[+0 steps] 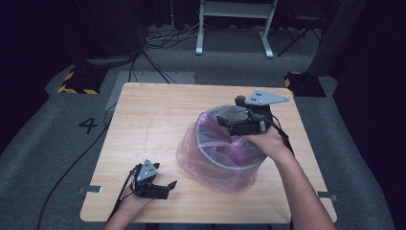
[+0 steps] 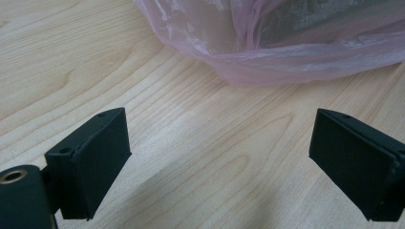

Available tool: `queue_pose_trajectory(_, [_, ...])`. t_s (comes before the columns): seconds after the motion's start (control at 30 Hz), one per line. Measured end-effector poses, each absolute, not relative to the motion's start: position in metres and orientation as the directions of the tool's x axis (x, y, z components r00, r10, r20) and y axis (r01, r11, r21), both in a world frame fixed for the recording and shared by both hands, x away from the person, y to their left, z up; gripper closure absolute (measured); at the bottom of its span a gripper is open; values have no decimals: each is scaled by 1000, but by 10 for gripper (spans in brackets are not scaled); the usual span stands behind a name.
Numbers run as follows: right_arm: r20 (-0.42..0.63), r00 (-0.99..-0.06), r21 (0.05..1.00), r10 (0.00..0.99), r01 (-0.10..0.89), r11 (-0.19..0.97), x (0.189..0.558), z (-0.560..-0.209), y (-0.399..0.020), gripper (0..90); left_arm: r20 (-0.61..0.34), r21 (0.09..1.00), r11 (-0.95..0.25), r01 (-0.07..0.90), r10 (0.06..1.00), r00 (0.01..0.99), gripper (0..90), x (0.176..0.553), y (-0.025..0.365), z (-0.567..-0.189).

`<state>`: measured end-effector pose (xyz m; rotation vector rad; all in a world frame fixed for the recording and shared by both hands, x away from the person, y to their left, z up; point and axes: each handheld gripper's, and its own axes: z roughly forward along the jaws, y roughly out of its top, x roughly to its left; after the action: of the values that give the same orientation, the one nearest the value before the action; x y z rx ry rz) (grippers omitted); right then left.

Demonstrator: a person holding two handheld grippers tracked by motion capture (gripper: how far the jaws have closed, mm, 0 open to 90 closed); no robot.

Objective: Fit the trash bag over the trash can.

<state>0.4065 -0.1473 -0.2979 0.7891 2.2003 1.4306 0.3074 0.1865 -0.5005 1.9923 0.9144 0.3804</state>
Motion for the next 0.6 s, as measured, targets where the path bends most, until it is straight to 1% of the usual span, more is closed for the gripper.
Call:
queue_pose_trajectory(0.13, [-35,-770,908,637,243,343,409,-299,-141,163,-80,823,-337,457,728,681,67,308,186,-501])
queue_pose_trajectory(0.17, [-36,-771,906,636,244,346,409,-299,-140,207,-79,823,-337,457,729,680,67,308,186,-500])
queue_pose_trajectory(0.23, [-53,-760,905,647,237,353,408,-299,-138,332,-80,822,-337,458,729,680,67,308,186,-501])
queue_pose_trajectory(0.3, [-65,-764,903,642,229,364,407,-300,-137,433,-80,822,-336,459,730,678,68,308,186,-500])
queue_pose_trajectory(0.33, [-71,-760,900,645,230,370,407,-300,-136,520,-83,822,-334,462,732,677,70,308,186,-501])
queue_pose_trajectory(0.47, [-69,-752,899,655,238,368,410,-301,-136,790,-80,820,-339,461,730,679,74,308,186,-500])
queue_pose_trajectory(0.53, [-80,-754,900,652,227,373,411,-301,-136,900,-82,822,-335,461,731,677,74,308,186,-501])
queue_pose_trajectory(0.6, [-87,-764,897,639,219,384,411,-302,-135,900,-82,822,-335,460,731,678,75,308,186,-501])
